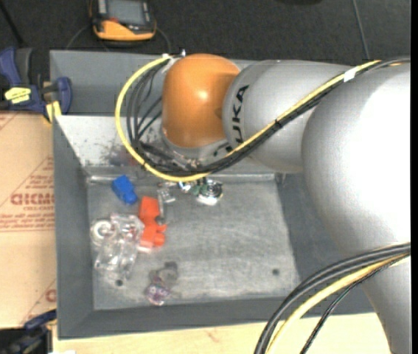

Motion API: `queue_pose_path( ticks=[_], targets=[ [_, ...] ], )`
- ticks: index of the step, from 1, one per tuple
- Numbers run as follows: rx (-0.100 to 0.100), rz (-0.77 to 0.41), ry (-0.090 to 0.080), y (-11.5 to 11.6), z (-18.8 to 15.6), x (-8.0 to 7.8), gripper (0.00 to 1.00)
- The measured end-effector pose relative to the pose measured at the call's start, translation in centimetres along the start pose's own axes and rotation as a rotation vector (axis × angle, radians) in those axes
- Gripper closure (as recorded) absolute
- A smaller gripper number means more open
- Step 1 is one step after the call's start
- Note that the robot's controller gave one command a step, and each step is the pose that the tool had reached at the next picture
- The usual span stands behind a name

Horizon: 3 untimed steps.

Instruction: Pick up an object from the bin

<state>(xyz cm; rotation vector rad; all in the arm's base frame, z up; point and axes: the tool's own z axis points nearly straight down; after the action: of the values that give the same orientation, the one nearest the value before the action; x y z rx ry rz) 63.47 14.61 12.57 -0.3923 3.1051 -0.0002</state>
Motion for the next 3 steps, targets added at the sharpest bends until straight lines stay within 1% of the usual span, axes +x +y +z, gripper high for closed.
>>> queue_pose_path(
  ticks=[1, 2, 3],
  targets=[
    [-0.001, -0.369, 0.001, 2.5, 4.7, 0.2, 0.0],
    [-0.003, -0.365, -0.001, 2.6, 4.7, 0.2, 1.0],
    [0.0, -0.513, -0.001, -0.9, -9.7, 3.6, 1.0]
  ],
)
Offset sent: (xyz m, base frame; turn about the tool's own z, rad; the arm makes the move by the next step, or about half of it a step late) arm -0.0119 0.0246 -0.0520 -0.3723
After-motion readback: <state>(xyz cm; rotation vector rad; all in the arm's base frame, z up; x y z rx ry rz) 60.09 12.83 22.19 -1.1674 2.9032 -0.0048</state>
